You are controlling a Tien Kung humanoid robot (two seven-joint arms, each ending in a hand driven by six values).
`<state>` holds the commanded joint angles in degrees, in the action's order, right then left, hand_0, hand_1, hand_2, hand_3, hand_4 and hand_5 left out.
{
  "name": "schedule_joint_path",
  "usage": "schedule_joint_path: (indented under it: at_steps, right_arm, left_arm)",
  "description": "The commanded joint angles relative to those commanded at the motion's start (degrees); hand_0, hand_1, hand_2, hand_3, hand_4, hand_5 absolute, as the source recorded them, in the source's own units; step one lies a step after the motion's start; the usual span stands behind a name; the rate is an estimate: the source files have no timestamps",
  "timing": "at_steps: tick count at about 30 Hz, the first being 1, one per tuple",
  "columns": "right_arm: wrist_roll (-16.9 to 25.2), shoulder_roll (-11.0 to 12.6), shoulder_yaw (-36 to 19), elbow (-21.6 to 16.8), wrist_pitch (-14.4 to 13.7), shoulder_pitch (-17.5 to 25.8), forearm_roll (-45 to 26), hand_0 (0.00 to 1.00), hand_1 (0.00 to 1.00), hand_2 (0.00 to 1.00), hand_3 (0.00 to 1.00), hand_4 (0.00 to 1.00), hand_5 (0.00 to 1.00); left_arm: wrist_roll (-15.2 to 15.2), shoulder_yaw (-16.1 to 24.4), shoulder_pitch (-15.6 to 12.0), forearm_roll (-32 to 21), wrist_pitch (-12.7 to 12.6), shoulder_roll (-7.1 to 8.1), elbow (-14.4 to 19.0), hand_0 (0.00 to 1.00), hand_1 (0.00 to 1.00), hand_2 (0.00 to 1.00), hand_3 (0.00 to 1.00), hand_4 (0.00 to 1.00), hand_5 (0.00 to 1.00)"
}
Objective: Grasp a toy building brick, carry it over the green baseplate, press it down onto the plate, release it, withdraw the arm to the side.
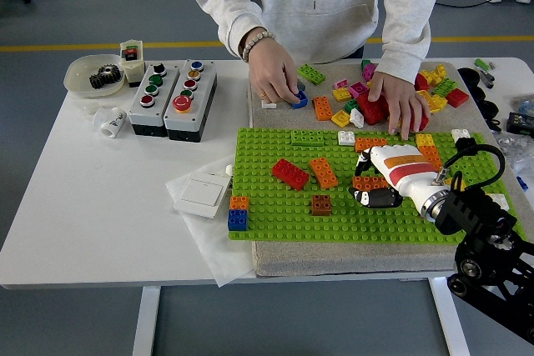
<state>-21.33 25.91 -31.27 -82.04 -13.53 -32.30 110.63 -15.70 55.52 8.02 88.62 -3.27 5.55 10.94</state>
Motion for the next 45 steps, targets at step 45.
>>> schedule_joint_path:
  at_steps: [45]
  right_arm:
    - [-10.3,-10.7,12.4,0.5,-7.2,-8.4,-1.7,0.672,0.678,0.746,0.677,0.846,0.460]
  left_arm:
    - [-0.2,-0.3,0.5,-0.4,0.1,0.34,0.2,0.790,0.766,0.780,0.587,0.621,0.613]
